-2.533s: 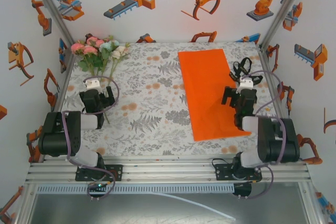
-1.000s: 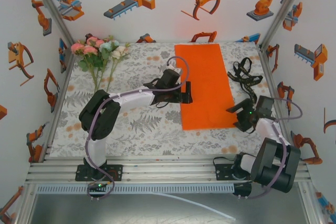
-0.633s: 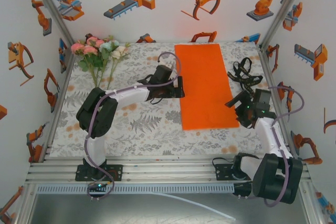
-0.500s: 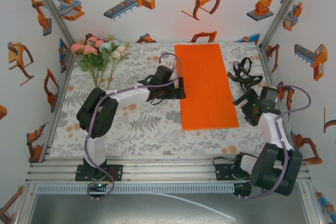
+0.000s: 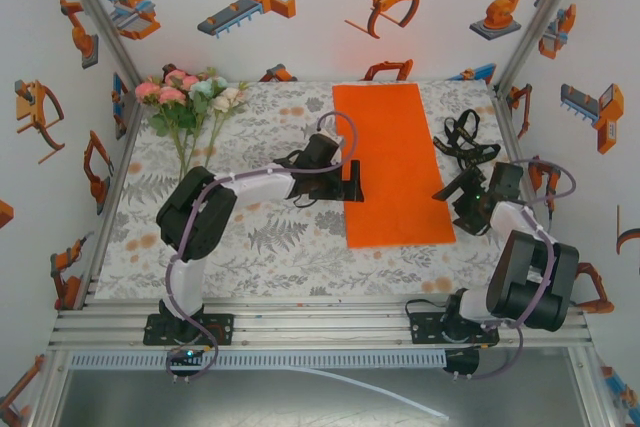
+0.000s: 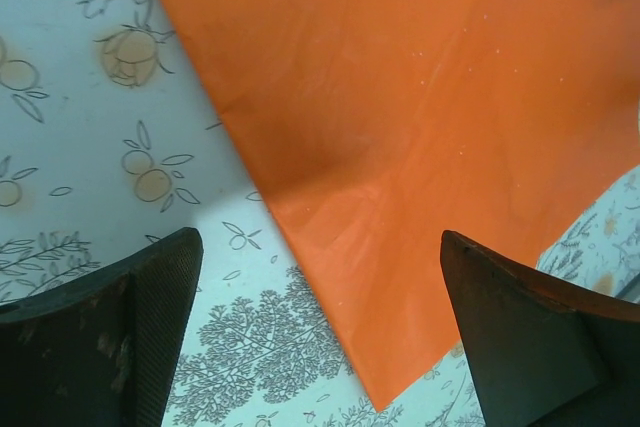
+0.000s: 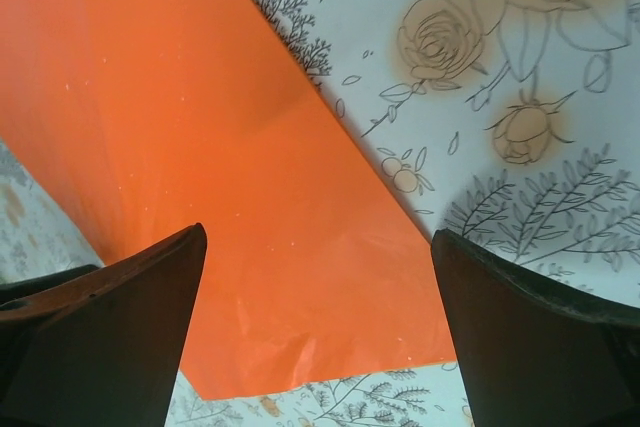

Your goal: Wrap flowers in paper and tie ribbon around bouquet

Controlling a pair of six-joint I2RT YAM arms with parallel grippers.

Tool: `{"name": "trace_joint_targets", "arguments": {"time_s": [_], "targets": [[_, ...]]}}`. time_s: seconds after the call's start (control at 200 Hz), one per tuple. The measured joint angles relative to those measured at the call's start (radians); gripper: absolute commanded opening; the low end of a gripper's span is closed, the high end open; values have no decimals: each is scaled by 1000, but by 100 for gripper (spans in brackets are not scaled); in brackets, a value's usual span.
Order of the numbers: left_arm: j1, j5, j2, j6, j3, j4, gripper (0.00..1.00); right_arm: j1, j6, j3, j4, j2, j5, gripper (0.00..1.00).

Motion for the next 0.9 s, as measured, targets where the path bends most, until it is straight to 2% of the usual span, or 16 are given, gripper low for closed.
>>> {"name": "trace_joint_targets", "arguments": {"time_s": [0.34, 0.416, 0.501, 0.656, 0.746, 0.896], "targets": [[-5, 13, 21, -5, 18, 24, 96, 0, 57, -67, 65, -16, -168, 80], [-5, 11, 21, -5, 18, 23, 96, 0, 57, -68, 47, -39, -153, 84], [-5, 10, 21, -5, 18, 23, 96, 0, 50, -68, 8, -85, -77, 87], [-5, 10, 21, -5, 18, 23, 96, 0, 44, -68, -53, -113, 40, 87], [-5, 10, 21, -5, 18, 23, 96, 0, 42, -68, -65, -106, 47, 85], [-5, 10, 21, -5, 18, 23, 96, 0, 54, -80, -40, -98, -13, 83]]}}
